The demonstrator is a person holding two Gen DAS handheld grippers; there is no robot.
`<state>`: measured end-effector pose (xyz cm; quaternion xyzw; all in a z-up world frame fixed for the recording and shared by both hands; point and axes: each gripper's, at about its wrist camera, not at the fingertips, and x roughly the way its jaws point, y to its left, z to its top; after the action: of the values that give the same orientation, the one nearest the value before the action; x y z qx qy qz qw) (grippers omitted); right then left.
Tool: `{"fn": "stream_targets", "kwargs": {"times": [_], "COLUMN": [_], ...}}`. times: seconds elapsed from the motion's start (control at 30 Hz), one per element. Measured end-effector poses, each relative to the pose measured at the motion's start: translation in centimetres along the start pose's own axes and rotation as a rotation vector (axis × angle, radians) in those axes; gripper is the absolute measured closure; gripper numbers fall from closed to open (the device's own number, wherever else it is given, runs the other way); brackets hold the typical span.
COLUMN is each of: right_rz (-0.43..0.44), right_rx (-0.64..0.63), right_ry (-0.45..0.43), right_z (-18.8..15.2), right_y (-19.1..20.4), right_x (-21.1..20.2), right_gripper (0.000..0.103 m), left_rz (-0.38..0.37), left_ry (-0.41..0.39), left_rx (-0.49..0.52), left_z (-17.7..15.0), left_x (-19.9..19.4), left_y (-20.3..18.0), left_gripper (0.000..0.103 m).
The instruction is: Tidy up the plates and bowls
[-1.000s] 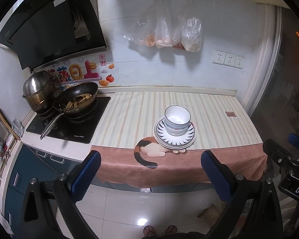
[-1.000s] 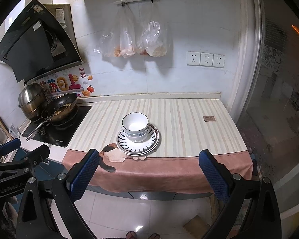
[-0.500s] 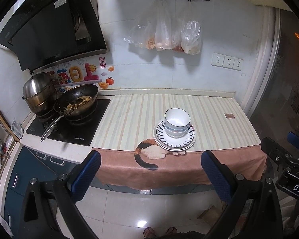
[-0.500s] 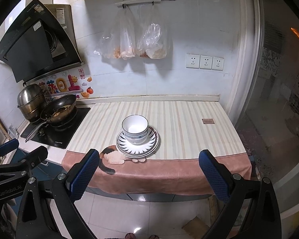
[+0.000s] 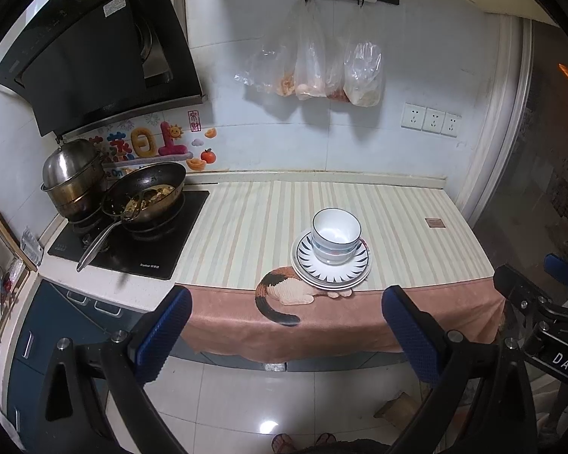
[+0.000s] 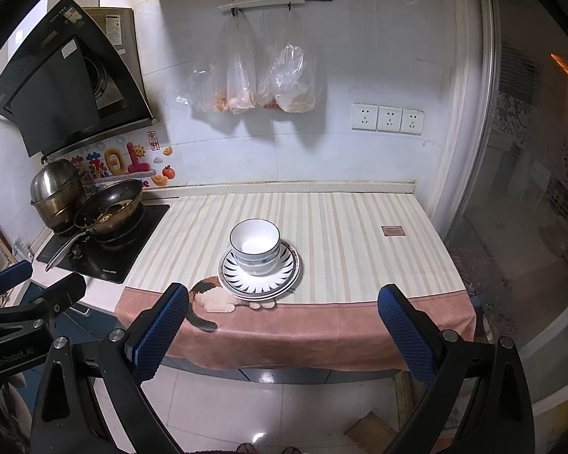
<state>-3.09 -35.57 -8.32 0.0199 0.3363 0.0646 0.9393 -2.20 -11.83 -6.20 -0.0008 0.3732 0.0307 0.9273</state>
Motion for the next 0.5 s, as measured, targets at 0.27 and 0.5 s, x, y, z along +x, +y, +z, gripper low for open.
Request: {"fn": "stream_targets", "kwargs": {"times": [0.27, 0.5], "right_rz": [-0.012, -0.02], "right_rx": [-0.004, -0.001], "right_ry": [0.003, 0.001], "right_z": [-0.01, -0.44], "right_y": [0.2, 0.57], "right_x": [0.2, 0.12], "right_gripper": [0.001, 0.001], "left_rz": [-0.007, -0.011], "left_ry": [0.003, 0.004], "left_rx": [0.002, 0.0], "left_z": [0.23, 0.37], "left_x": [-0.04, 0.04], "left_y": [-0.32, -0.55], "left_gripper": [0.0, 0.0]}}
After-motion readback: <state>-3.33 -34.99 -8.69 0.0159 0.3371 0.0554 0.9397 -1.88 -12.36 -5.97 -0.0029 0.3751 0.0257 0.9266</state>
